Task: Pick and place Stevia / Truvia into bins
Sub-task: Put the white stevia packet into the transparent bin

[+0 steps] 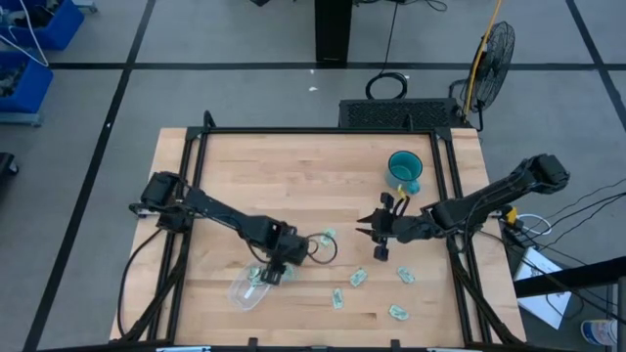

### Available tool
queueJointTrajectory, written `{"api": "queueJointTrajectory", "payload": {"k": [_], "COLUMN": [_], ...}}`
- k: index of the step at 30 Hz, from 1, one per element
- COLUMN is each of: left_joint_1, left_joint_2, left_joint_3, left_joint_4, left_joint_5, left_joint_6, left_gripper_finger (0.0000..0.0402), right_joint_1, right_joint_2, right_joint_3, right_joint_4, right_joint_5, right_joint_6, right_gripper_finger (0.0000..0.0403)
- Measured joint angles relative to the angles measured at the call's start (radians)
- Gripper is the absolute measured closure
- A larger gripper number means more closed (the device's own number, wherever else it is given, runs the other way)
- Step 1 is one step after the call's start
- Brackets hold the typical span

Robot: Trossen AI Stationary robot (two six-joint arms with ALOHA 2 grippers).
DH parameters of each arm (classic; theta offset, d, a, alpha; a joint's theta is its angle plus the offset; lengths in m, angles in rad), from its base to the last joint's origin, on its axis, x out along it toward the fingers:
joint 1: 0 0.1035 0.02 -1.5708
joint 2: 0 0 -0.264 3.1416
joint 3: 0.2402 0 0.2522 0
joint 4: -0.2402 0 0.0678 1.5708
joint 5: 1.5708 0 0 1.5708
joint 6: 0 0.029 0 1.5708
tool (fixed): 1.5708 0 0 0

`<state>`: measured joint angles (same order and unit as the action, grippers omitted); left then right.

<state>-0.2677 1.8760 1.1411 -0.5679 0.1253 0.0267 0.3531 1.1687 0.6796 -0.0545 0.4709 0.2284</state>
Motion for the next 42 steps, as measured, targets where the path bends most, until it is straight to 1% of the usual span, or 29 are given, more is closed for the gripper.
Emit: {"api": "queueJointTrajectory", "payload": {"k": [6, 8, 10, 17, 19, 20, 24, 26, 28, 30, 32, 35, 37, 39, 42], "left_joint_1": [-0.026, -0.028, -0.022, -0.003, -0.002, -0.001, -0.011, -0.028, -0.055, -0.093, -0.143, -0.229, -0.286, -0.325, -0.362], "left_joint_2": [0.029, 0.029, 0.025, 0.013, -0.005, -0.02, -0.128, -0.19, -0.26, -0.327, -0.372, -0.385, -0.384, -0.375, -0.365], "left_joint_3": [0.012, 0.011, 0.01, 0.008, 0.004, 0.003, 0.005, 0.005, 0.004, 0.006, 0.007, 0.005, -0.018, -0.055, -0.111], "left_joint_4": [0.013, 0.016, 0.017, 0.01, -0.01, -0.024, -0.069, -0.12, -0.164, -0.218, -0.291, -0.391, -0.399, -0.35, -0.28], "left_joint_5": [-0.055, -0.066, -0.064, -0.04, -0.053, -0.056, -0.058, -0.055, -0.054, -0.055, -0.046, -0.049, -0.056, -0.064, -0.145], "left_joint_6": [0.012, 0.023, 0.03, 0.047, 0.05, 0.05, 0.041, 0.007, -0.035, -0.108, -0.219, -0.402, -0.507, -0.548, -0.56], "left_gripper_finger": [0.0217, 0.0228, 0.0251, 0.0362, 0.0384, 0.0388, 0.0375, 0.037, 0.0373, 0.0384, 0.0389, 0.0385, 0.037, 0.0349, 0.0318], "right_joint_1": [0.0, 0.0, 0.0, 0.0, 0.0, 0.0, 0.0, 0.0, 0.0, 0.0, 0.0, 0.0, 0.0, 0.0, 0.0], "right_joint_2": [0.0, 0.0, 0.0, 0.0, 0.0, 0.0, 0.0, 0.0, 0.0, 0.0, 0.0, 0.0, 0.0, 0.0, 0.001], "right_joint_3": [0.0, 0.0, 0.0, 0.0, 0.0, 0.0, 0.0, 0.0, 0.0, 0.0, 0.0, 0.0, -0.007, -0.02, -0.04], "right_joint_4": [0.003, 0.007, 0.006, 0.028, 0.028, 0.028, 0.027, 0.027, 0.025, 0.024, 0.021, 0.021, 0.032, 0.032, 0.032], "right_joint_5": [0.0, 0.0, 0.0, 0.0, 0.0, 0.0, 0.0, 0.0, 0.0, -0.001, -0.001, -0.001, -0.001, -0.001, -0.004], "right_joint_6": [-0.013, -0.013, -0.013, -0.013, -0.013, -0.013, -0.013, -0.013, -0.013, -0.013, -0.013, -0.013, -0.008, -0.006, 0.013], "right_gripper_finger": [0.031, 0.031, 0.031, 0.031, 0.031, 0.031, 0.031, 0.031, 0.031, 0.031, 0.031, 0.031, 0.031, 0.031, 0.031]}}
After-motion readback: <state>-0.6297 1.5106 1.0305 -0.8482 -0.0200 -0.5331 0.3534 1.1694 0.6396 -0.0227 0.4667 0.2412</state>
